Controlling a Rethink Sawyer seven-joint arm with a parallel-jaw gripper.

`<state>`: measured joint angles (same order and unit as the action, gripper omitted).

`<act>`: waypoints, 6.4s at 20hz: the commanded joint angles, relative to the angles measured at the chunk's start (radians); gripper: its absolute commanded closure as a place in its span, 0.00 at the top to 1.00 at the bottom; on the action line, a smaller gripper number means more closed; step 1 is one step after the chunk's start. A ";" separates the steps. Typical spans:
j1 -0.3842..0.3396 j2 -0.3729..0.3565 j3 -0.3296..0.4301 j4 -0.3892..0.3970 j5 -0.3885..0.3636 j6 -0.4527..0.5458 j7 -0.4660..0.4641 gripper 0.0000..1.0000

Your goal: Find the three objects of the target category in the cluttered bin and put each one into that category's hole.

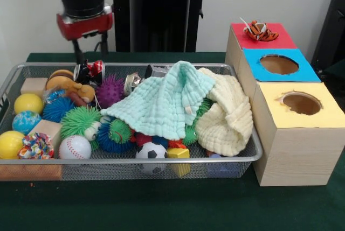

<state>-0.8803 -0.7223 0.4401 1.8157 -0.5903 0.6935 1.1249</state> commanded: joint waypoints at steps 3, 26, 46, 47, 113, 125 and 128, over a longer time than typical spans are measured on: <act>-0.106 0.212 0.102 -0.106 -0.127 -0.022 -0.264 1.00; -0.085 0.285 0.048 -0.071 -0.219 -0.096 -0.121 0.00; 0.195 -0.172 0.050 0.197 0.157 0.024 0.201 0.00; 0.221 -0.172 0.035 0.207 0.171 0.013 0.230 0.00; 0.790 -0.214 -0.252 0.381 0.531 -0.281 0.569 0.00; 0.853 -0.098 -0.303 0.316 0.553 -0.391 0.567 0.00; 0.857 -0.056 -0.306 0.304 0.557 -0.439 0.561 0.00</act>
<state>-0.0157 -0.8786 0.1585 2.2520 -0.0885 0.3746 1.4352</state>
